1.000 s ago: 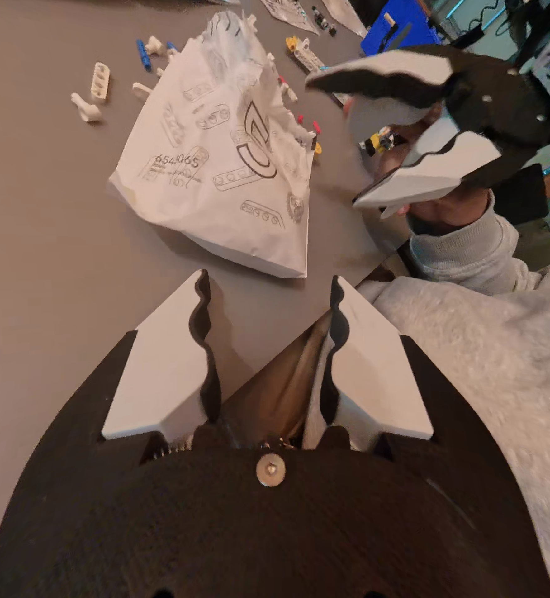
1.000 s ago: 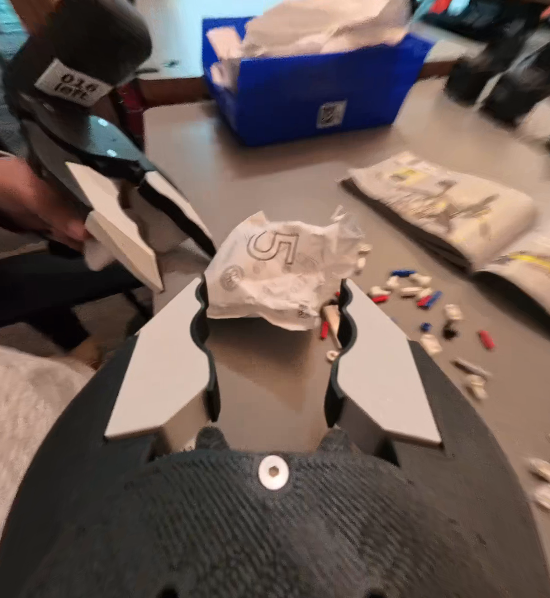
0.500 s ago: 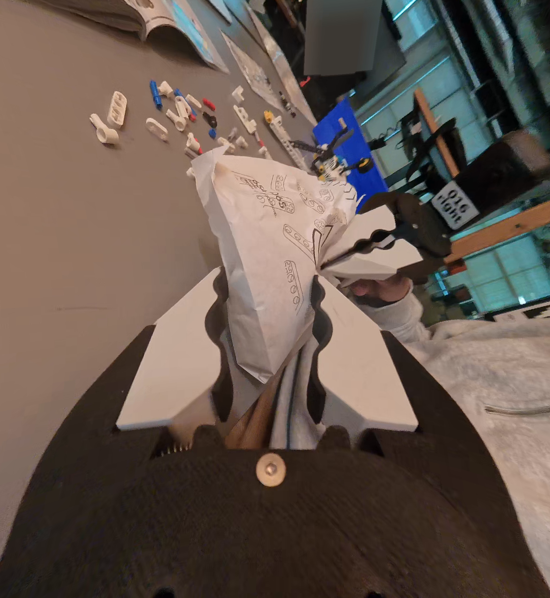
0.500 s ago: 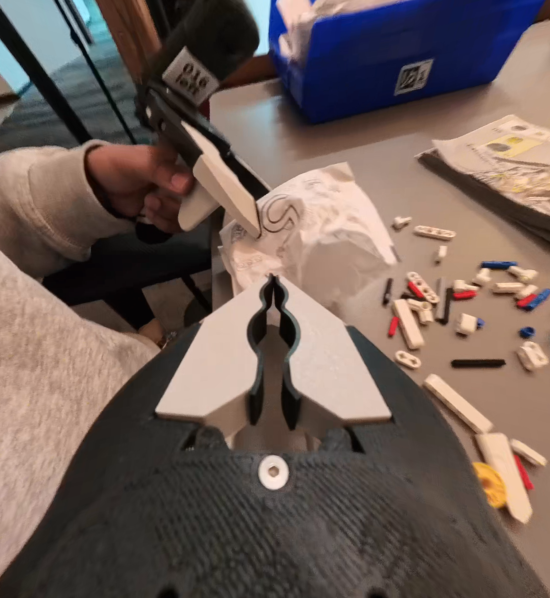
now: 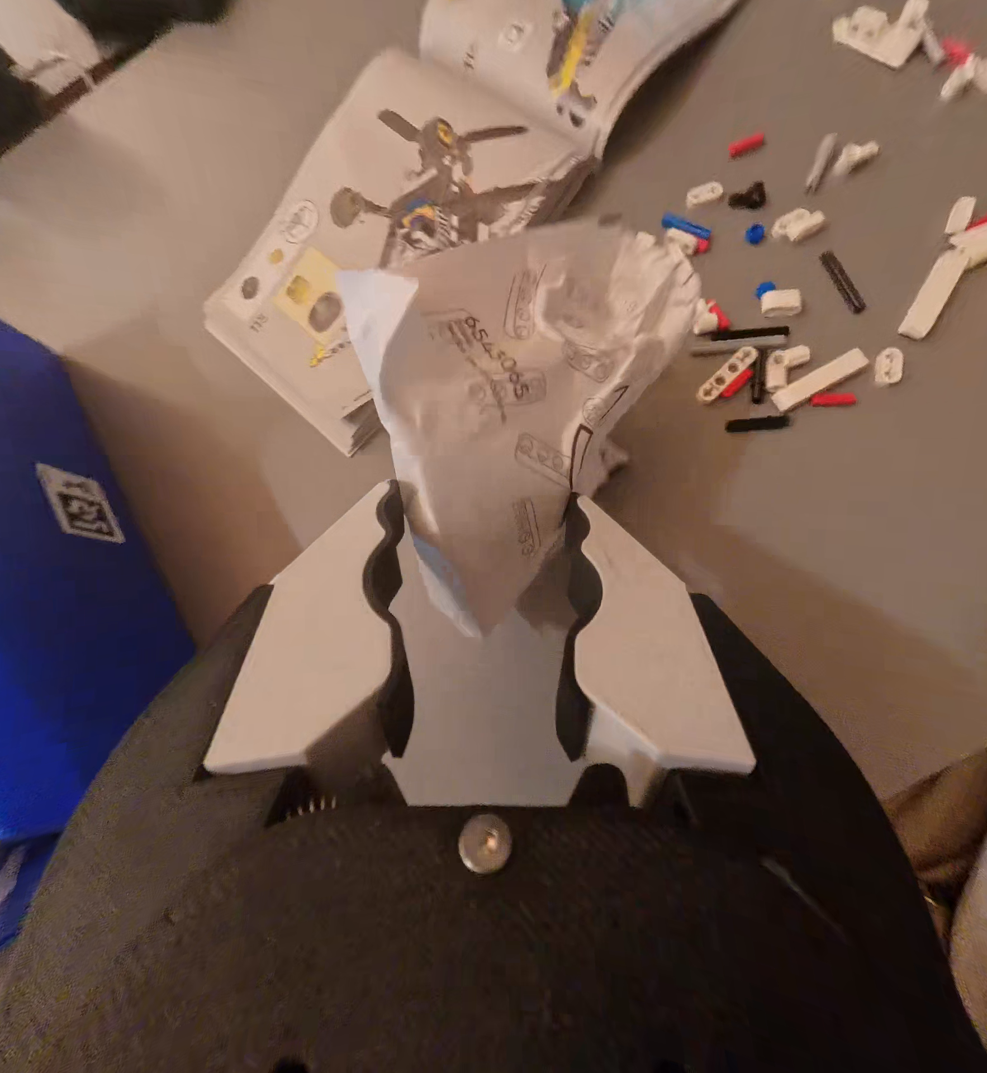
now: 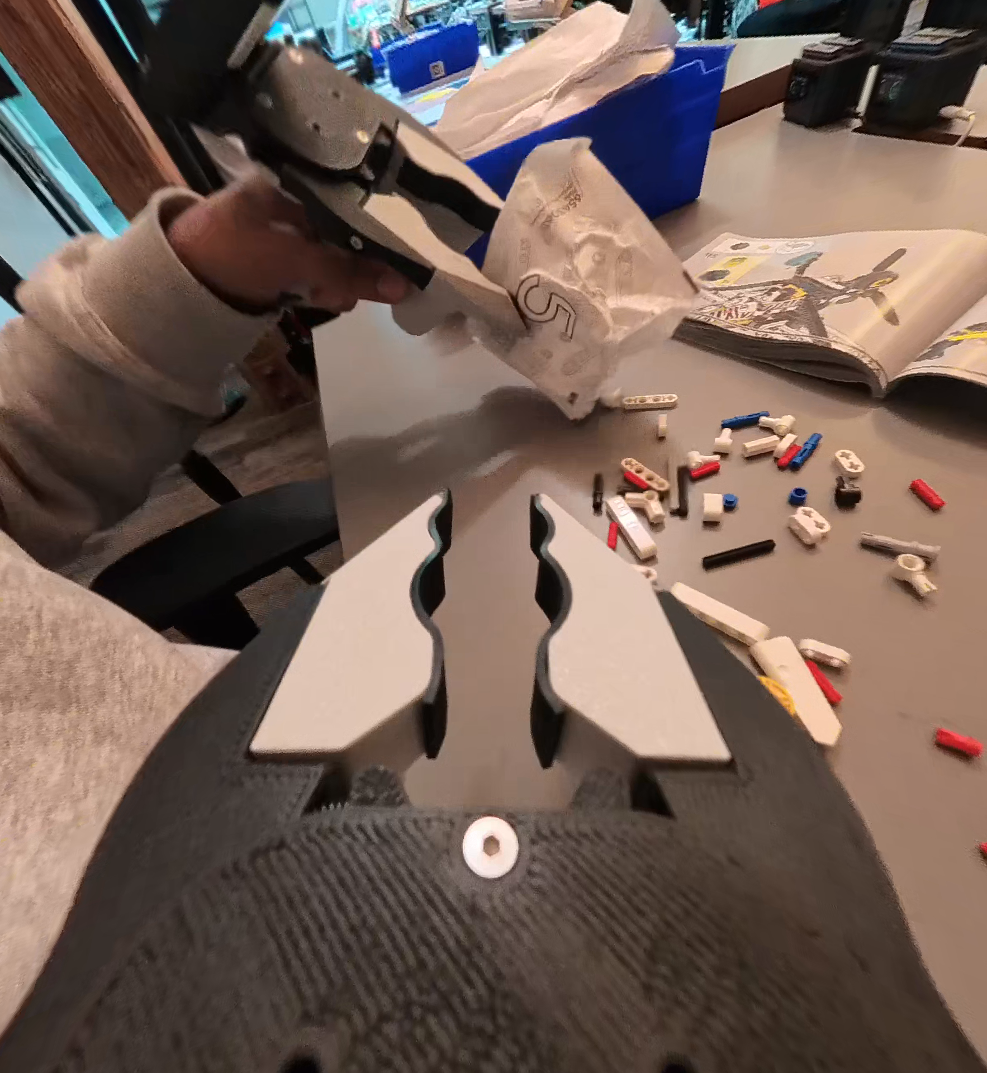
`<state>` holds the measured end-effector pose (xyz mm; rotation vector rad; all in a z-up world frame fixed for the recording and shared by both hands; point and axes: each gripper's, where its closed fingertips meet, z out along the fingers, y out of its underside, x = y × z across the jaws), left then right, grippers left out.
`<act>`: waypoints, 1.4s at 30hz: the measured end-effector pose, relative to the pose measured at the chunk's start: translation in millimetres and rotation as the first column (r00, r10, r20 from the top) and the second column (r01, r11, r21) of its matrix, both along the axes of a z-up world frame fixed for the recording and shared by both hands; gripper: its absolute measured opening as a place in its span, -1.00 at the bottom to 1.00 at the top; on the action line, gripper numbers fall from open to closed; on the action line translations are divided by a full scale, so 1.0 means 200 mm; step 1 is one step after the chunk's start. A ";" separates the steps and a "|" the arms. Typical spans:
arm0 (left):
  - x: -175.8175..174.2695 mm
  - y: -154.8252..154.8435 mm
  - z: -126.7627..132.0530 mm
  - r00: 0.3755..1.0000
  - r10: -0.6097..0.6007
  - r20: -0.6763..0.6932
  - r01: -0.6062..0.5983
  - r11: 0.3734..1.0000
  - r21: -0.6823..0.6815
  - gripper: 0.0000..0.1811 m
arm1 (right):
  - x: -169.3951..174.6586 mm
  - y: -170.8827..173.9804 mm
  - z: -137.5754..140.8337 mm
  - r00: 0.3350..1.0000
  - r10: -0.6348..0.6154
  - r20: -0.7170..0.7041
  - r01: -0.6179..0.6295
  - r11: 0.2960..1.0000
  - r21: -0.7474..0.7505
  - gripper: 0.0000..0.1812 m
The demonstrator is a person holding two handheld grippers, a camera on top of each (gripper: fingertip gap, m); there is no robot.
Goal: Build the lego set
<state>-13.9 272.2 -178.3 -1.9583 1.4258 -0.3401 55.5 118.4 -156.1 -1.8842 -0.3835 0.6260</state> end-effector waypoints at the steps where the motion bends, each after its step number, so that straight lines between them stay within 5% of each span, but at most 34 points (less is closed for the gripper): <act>1: 0.02 -0.02 -0.01 1.000 -0.014 -0.020 0.014 1.000 -0.026 -0.39 | 0.01 -0.01 -0.01 1.000 -0.010 0.019 0.010 1.000 0.005 -0.72; 5: 0.10 -0.06 0.01 0.999 -0.041 -0.027 0.040 0.999 -0.024 -0.44 | 0.00 -0.04 -0.05 0.999 -0.006 0.045 0.006 1.000 0.001 -0.71; 9: 0.13 -0.10 0.04 0.998 -0.059 -0.022 0.059 0.998 -0.020 -0.79 | -0.01 -0.05 -0.09 0.999 0.005 0.045 -0.004 1.000 -0.020 -0.69; 14: 0.13 -0.09 0.04 0.998 -0.066 -0.020 0.066 0.998 -0.005 -0.93 | 0.00 -0.06 -0.06 1.000 0.005 -0.012 -0.005 1.000 -0.007 -0.69; 20: 0.13 -0.04 0.21 0.992 -0.095 -0.082 0.110 0.975 0.193 -1.00 | 0.01 -0.07 -0.04 0.999 0.003 -0.036 -0.003 1.000 0.002 -0.70; 24: 0.17 -0.08 0.24 0.936 -0.161 -0.313 0.263 0.910 0.319 -1.00 | 0.00 -0.08 -0.04 0.999 0.012 -0.039 -0.011 1.000 0.005 -0.70; 30: 0.31 -0.08 0.27 0.847 -0.077 -0.526 0.438 0.662 0.608 -1.00 | 0.01 -0.11 -0.03 0.999 -0.004 -0.035 0.005 1.000 0.013 -0.70; 38: 0.37 -0.16 0.29 0.857 -0.151 -0.493 0.472 0.616 0.631 -1.00 | 0.06 -0.13 -0.02 0.997 -0.032 -0.069 0.033 0.999 0.017 -0.70; 42: 0.38 -0.16 0.28 0.828 -0.164 -0.537 0.531 0.537 0.655 -1.00 | 0.07 -0.12 -0.02 0.997 -0.037 -0.069 0.038 0.999 0.015 -0.70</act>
